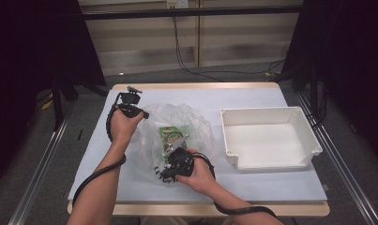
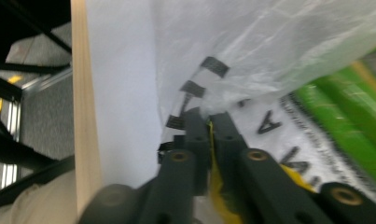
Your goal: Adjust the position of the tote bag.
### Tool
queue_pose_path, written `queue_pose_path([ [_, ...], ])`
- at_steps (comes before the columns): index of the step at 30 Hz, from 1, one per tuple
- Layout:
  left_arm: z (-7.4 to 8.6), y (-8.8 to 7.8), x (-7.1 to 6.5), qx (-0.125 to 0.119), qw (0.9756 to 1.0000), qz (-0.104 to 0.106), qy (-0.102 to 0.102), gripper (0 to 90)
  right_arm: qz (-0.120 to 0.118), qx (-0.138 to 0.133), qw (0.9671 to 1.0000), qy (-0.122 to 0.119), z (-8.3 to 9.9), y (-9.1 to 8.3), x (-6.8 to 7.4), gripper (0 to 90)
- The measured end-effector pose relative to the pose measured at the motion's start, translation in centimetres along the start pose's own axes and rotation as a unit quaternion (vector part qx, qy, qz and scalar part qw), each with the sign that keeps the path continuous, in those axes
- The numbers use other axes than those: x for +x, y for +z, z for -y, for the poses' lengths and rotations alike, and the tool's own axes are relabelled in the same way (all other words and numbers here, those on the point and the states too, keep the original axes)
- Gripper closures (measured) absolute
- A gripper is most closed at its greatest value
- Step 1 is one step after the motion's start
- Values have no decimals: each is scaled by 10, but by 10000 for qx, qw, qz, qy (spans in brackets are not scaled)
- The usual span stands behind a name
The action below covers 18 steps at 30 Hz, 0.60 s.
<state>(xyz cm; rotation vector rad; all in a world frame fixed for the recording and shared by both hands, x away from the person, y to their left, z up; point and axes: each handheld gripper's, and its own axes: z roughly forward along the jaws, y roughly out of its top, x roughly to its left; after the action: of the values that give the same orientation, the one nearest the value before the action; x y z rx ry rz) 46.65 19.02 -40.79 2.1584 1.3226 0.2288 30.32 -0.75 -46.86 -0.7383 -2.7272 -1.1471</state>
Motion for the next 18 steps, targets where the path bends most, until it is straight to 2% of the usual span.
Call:
queue_pose_path([
  [5,2,0,1,-10,10000,69,-33,900,232,-122,9996,124,-2,-11,-6,686],
  [7,2,-1,1,8,10000,51,-3,900,244,-264,9986,398,-3,-17,-9,613],
  [8,2,-1,0,-70,9999,88,-113,900,277,-310,9985,365,-4,-19,-11,605],
  [9,2,-3,1,-24,10000,65,-7,900,307,-328,9984,351,-5,-21,-12,588],
  [10,2,-4,0,-12,10000,92,10,900,367,-334,9984,277,-6,-22,-13,554],
  [18,4,-3,-6,21,9999,112,75,900,413,-277,9977,464,-10,-18,-14,352],
])
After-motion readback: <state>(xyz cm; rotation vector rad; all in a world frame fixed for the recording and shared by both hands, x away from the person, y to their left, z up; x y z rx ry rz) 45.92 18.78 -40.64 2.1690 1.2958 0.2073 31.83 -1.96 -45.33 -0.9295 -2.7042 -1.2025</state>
